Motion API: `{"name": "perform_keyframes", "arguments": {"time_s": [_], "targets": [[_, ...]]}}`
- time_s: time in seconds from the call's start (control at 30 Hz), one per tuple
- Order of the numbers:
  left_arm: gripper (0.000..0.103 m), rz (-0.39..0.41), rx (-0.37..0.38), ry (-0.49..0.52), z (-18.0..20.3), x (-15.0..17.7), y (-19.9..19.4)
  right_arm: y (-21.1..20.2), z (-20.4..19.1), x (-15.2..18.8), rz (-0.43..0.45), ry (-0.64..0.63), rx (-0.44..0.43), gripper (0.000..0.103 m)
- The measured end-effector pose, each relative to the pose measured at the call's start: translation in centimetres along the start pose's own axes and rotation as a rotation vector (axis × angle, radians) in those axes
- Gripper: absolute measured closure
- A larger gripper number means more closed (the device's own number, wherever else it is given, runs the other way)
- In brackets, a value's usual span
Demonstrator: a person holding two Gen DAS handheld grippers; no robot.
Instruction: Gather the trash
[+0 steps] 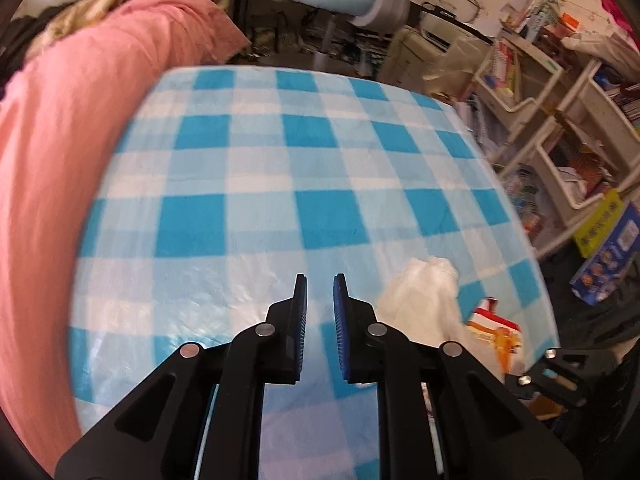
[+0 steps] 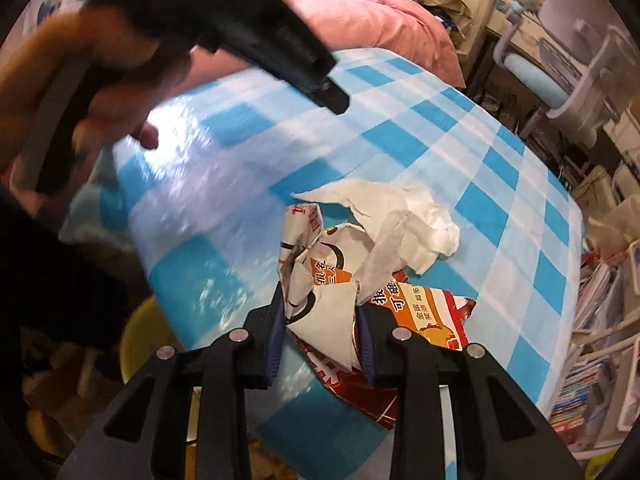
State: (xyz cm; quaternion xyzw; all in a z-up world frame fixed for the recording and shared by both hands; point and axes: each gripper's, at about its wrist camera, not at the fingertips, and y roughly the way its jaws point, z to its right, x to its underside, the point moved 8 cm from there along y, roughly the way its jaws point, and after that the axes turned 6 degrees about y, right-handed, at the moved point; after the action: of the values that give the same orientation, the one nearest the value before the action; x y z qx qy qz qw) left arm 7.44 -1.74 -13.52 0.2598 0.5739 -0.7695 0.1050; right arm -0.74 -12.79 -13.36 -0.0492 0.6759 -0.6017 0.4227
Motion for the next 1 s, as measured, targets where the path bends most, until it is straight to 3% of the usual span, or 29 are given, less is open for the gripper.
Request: {"name": "perform_keyframes", "arguments": {"time_s": [0.07,0.13,0.23,0.43,0.5,0.57,0.6,0.63,0.7,0.87,1.0], "targets": [[0.077,-0.016,0.056,0.005,1.3,0.3,0.4,0.1,-0.4,0.0,0.009,-0.027,0.002,0.068],[0.049,-0.029,0.094,0.031,3.0,0.5,1.0,0.2,-0.6,0.1,0.011,-0.05,0.012,0.066],[0.039,-0.062,0.105,0.131,5.9,0.8,2.2,0.2,-0.9,0.2,0.018,-0.074,0.014,0.065],[0.037,-0.145,0.085,0.211,8.3,1.3,5.0,0.2,-0.3,0.5,0.032,-0.085,0.003,0.059],[0.041,-0.149,0.068,0.22,8.4,1.2,5.5,0.2,-0.1,0.5,0.034,-0.083,0.001,0.054],[0.061,-0.149,0.057,0.243,8.7,1.1,5.7,0.2,0.2,0.5,0.035,-0.082,-0.001,0.051],[0.083,-0.158,0.061,0.259,8.7,1.0,5.8,0.3,0.4,0.4,0.035,-0.08,-0.002,0.048],[0.091,-0.164,0.066,0.264,8.6,1.0,5.7,0.3,0.5,0.4,0.036,-0.078,-0.001,0.046],[0.095,-0.135,0.041,0.237,7.2,0.3,4.9,0.4,1.0,0.2,0.035,-0.069,0.008,0.04],[0.098,-0.057,-0.016,0.113,2.4,-1.0,1.7,0.9,2.6,-0.4,0.024,-0.011,0.031,0.037],[0.098,-0.06,-0.026,0.069,-0.1,-0.1,0.7,0.7,3.3,-0.3,0.016,0.009,0.023,0.036]]}}
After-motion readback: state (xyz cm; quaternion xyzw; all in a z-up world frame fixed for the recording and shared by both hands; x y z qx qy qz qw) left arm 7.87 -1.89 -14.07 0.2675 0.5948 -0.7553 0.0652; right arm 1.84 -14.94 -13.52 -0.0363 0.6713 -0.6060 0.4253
